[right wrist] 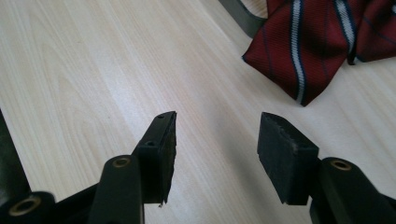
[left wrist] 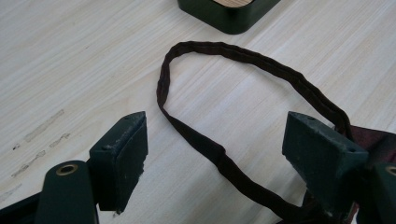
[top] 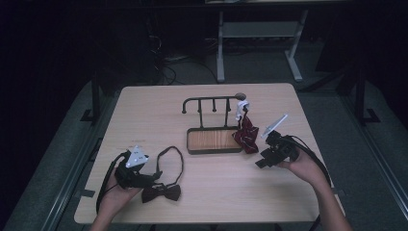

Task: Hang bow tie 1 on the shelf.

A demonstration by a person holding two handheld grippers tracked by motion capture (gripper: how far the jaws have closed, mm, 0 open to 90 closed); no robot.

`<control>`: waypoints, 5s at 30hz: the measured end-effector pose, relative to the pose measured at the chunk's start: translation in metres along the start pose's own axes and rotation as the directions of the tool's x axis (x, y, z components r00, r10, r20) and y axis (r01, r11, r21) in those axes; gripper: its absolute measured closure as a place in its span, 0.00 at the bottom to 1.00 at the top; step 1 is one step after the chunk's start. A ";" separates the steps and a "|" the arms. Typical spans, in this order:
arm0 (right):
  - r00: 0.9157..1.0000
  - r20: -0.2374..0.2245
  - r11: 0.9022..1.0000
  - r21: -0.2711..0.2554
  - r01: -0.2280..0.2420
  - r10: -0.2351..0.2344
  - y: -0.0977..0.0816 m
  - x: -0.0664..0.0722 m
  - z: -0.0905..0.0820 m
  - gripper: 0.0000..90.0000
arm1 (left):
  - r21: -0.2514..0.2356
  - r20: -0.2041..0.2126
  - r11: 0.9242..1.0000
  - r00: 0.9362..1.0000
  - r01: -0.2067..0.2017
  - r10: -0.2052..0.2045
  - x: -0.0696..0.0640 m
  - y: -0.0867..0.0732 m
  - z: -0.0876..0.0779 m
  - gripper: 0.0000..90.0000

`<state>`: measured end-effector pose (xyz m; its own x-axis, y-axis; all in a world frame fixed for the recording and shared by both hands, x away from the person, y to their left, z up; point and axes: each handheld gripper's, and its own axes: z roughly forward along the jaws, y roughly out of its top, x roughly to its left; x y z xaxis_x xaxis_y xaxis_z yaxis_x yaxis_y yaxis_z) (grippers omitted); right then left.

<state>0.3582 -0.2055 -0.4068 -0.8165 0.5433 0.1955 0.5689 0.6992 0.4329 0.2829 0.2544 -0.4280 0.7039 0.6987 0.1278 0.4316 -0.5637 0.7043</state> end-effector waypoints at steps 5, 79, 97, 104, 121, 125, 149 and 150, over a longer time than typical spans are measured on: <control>1.000 0.001 1.000 -0.017 -0.004 0.004 -0.008 0.003 0.001 0.51 | 0.003 0.006 1.000 1.000 0.009 -0.009 0.001 0.000 0.000 0.25; 1.000 0.004 0.997 -0.080 -0.009 0.010 -0.037 0.014 -0.001 0.42 | 0.227 0.054 0.972 0.995 0.069 -0.083 0.053 0.045 0.047 0.62; 0.999 0.047 0.994 -0.110 0.010 -0.005 -0.032 0.024 -0.009 0.42 | 0.276 0.051 0.958 0.994 0.080 -0.098 0.054 0.039 0.061 0.73; 0.999 0.043 0.994 -0.109 0.002 0.002 -0.033 0.023 -0.008 0.42 | 0.288 0.046 0.954 0.994 0.082 -0.099 0.053 0.040 0.063 0.78; 0.999 0.047 0.994 -0.113 0.008 -0.003 -0.034 0.022 -0.007 0.41 | 0.317 0.063 0.947 0.995 0.053 -0.077 0.047 0.039 0.068 0.86; 0.999 0.048 0.994 -0.113 0.008 -0.002 -0.035 0.021 -0.007 0.41 | 0.318 0.054 0.947 0.996 0.054 -0.074 0.047 0.038 0.069 0.89; 1.000 0.028 0.996 -0.090 0.001 0.002 -0.035 0.018 0.000 0.40 | 0.269 0.107 0.963 0.993 0.021 -0.051 0.041 0.045 0.052 1.00; 1.000 0.024 0.996 -0.086 -0.003 0.005 -0.036 0.018 0.000 0.40 | 0.263 0.111 0.965 0.993 0.015 -0.046 0.040 0.046 0.049 1.00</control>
<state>0.3233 -0.2206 -0.4188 -0.8110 0.5579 0.1762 0.5607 0.6549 0.5068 0.3589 0.2347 -0.4248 0.7420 0.6702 0.0170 0.5752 -0.6494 0.4973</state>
